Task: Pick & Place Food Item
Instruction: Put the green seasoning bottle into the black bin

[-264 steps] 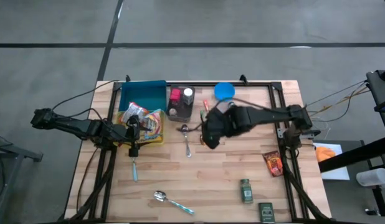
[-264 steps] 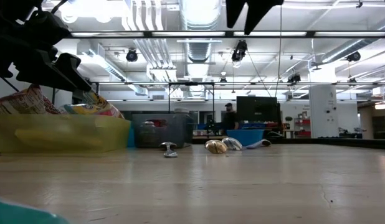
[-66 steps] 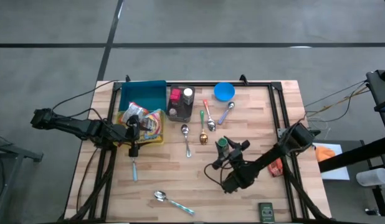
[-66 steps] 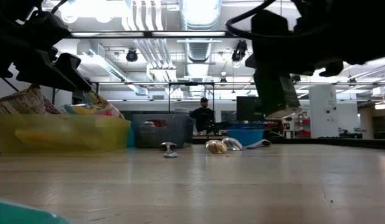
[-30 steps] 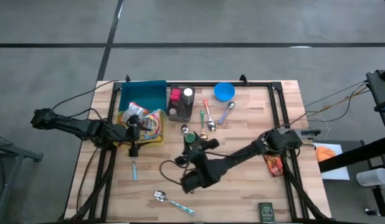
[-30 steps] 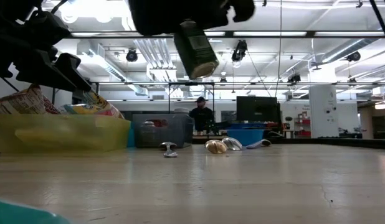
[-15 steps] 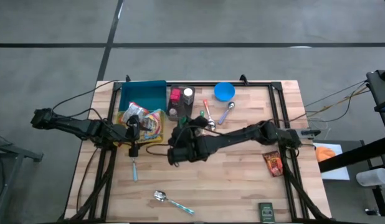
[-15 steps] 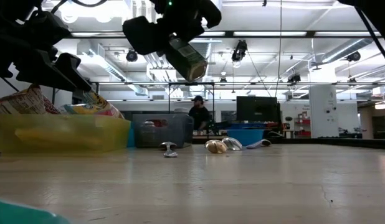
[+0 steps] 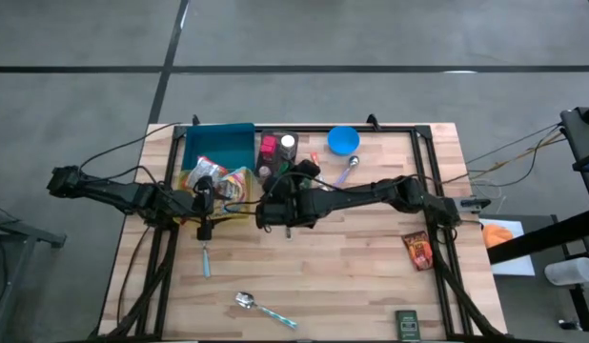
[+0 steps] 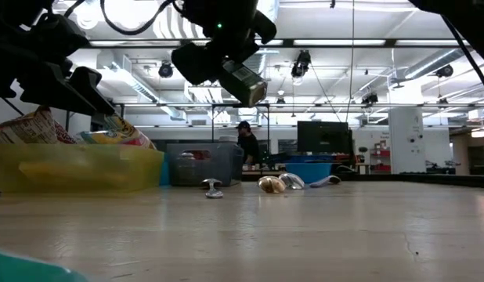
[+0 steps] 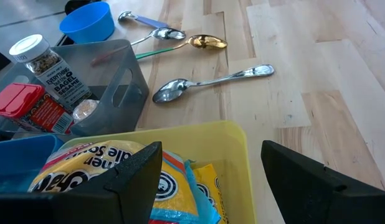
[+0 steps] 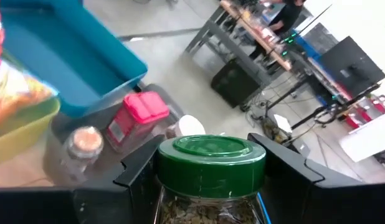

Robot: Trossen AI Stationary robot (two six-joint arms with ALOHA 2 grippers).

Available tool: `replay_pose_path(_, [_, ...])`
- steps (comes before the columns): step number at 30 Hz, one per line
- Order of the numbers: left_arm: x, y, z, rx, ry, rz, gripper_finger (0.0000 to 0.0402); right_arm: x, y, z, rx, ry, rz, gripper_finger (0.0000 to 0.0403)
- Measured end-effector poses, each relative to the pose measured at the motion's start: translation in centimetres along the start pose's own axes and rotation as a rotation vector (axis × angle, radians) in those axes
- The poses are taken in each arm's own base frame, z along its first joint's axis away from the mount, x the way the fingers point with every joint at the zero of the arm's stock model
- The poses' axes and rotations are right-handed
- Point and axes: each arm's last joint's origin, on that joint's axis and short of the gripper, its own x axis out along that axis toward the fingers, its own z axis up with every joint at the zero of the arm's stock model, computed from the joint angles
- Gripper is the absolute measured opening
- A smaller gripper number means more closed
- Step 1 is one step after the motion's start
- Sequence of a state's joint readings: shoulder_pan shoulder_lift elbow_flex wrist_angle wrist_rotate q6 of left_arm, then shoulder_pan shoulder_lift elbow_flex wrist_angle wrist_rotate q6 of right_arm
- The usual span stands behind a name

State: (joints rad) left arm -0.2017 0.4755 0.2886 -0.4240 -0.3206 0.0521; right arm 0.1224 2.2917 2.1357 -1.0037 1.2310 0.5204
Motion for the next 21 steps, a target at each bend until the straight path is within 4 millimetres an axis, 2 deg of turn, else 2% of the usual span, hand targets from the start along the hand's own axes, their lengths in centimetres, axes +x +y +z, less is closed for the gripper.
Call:
replay_pose_path(2, [0.0, 0.0, 0.0, 0.000, 0.000, 0.000, 0.0271, -0.4, -0.3, 0.0, 0.026, 0.025, 0.040, 0.0214])
replay_pose_path(6, [0.0, 0.0, 0.0, 0.000, 0.000, 0.000, 0.0271, -2.7, -0.5, -1.2, 0.136, 0.053, 0.074, 0.0214])
replay_pose_path(10, [0.0, 0.0, 0.0, 0.000, 0.000, 0.000, 0.0271, -5.4, -0.4, -4.2, 0.198, 0.015, -0.001, 0.0214])
replay_pose_path(15, [0.0, 0.0, 0.0, -0.003, 0.000, 0.000, 0.0271, -7.6, -1.7, -7.6, 0.315, -0.061, -0.049, 0.0214])
replay_pose_path(17, [0.0, 0.0, 0.0, -0.002, 0.001, 0.000, 0.0271, -8.4, -2.5, -8.9, 0.270, -0.099, -0.044, 0.0214])
replay_pose_path(21, [0.0, 0.0, 0.0, -0.002, 0.002, 0.000, 0.0271, -9.1, -5.1, -11.2, 0.340, -0.133, -0.033, 0.0214])
